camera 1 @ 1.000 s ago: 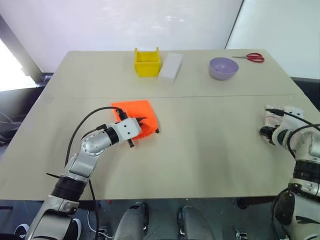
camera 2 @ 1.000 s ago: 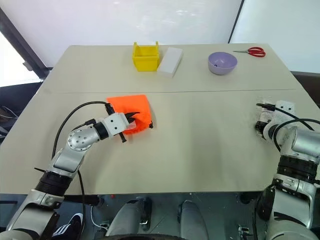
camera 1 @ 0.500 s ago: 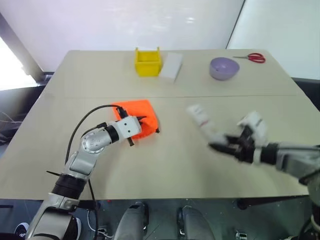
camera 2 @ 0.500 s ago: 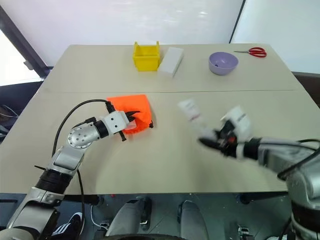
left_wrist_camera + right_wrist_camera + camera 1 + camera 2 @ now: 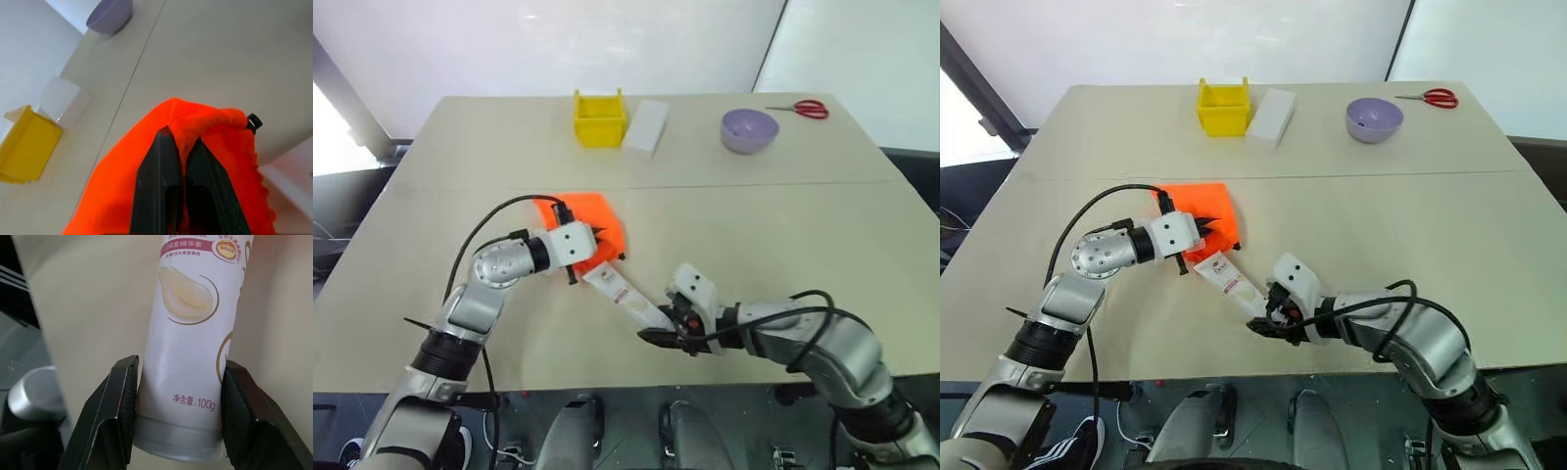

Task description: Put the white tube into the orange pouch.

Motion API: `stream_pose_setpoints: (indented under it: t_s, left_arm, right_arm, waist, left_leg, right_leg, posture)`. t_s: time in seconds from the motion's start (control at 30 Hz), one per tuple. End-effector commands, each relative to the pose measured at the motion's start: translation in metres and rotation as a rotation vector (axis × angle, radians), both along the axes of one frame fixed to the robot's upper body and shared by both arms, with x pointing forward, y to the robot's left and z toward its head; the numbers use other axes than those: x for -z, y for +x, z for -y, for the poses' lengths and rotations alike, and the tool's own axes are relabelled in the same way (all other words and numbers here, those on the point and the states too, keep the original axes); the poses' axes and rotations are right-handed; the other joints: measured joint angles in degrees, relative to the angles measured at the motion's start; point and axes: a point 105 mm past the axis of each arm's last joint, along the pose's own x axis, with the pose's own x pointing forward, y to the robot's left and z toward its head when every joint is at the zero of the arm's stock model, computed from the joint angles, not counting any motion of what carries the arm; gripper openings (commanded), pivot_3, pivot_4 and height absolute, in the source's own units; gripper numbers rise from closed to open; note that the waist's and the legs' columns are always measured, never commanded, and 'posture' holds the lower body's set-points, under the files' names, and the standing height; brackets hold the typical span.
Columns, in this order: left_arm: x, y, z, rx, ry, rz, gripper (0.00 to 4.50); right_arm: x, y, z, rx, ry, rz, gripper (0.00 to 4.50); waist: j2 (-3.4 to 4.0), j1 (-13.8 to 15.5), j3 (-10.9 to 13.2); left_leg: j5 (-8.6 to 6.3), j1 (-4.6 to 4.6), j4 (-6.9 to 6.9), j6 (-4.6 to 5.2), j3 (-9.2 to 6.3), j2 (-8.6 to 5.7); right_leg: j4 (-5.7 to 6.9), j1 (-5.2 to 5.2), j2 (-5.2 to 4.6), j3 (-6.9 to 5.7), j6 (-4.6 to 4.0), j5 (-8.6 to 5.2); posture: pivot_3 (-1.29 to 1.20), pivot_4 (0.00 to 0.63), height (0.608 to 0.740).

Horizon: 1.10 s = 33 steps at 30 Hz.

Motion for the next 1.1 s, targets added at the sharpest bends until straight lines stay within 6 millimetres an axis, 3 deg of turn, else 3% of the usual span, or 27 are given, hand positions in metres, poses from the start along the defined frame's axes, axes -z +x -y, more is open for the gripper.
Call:
stream_pose_setpoints:
  t_s: [0.03, 0.3, 0.53, 0.67, 0.87, 1.1]
  left_arm:
    - [-0.009, -0.007, 0.003, 0.022, -0.013, 0.024, 0.00]
    - [-0.002, -0.015, 0.005, 0.044, 0.010, -0.005, 0.00]
    - [0.003, -0.023, 0.016, 0.103, 0.020, -0.043, 0.00]
    - [0.005, -0.027, 0.014, 0.111, 0.035, -0.055, 0.00]
    - [0.005, -0.028, 0.006, 0.084, 0.030, -0.070, 0.00]
    - [0.006, -0.026, 0.012, 0.070, 0.012, -0.066, 0.00]
  right_arm:
    - [-0.006, 0.012, -0.008, -0.001, 0.013, 0.065, 1.73]
    - [-0.022, 0.040, -0.020, 0.089, 0.087, 0.095, 1.73]
    - [-0.028, 0.059, -0.047, 0.156, 0.103, 0.072, 1.73]
    - [-0.029, 0.066, -0.047, 0.194, 0.090, 0.064, 1.73]
    - [-0.040, 0.077, -0.031, 0.285, 0.107, 0.025, 1.73]
    - [-0.044, 0.082, -0.050, 0.316, 0.140, -0.015, 1.73]
  waist:
    - [0.00, 0.0, 0.0]
    - [0.00, 0.1, 0.0]
    - [0.01, -0.4, 0.0]
    - [0.01, -0.2, 0.0]
    - [0.01, -0.2, 0.0]
    - [0.03, -0.3, 0.0]
  left_leg:
    - [0.00, 0.00, -0.05, 0.00, 0.00, -0.01]
    - [0.01, 0.04, -0.02, 0.01, -0.02, -0.01]
    - [0.02, 0.05, 0.08, -0.01, -0.02, 0.00]
    - [0.04, 0.06, 0.08, -0.04, -0.03, 0.00]
    - [0.04, 0.05, 0.09, -0.03, -0.01, -0.03]
    - [0.05, 0.09, 0.09, -0.05, -0.03, 0.01]
  right_leg:
    - [0.01, -0.01, 0.01, -0.01, 0.02, 0.01]
    - [0.11, 0.01, 0.09, -0.08, 0.07, 0.04]
    - [0.21, 0.01, 0.14, -0.07, 0.12, 0.07]
    - [0.32, -0.04, 0.24, -0.08, 0.13, 0.08]
    - [0.31, -0.03, 0.26, -0.08, 0.14, 0.08]
    - [0.42, -0.05, 0.33, -0.08, 0.14, 0.08]
  posture:
    - [0.00, 0.150, 0.740]
    - [0.00, 0.150, 0.740]
    - [0.00, 0.150, 0.740]
    - [0.00, 0.150, 0.740]
    - [0.00, 0.150, 0.740]
    - [0.00, 0.150, 0.740]
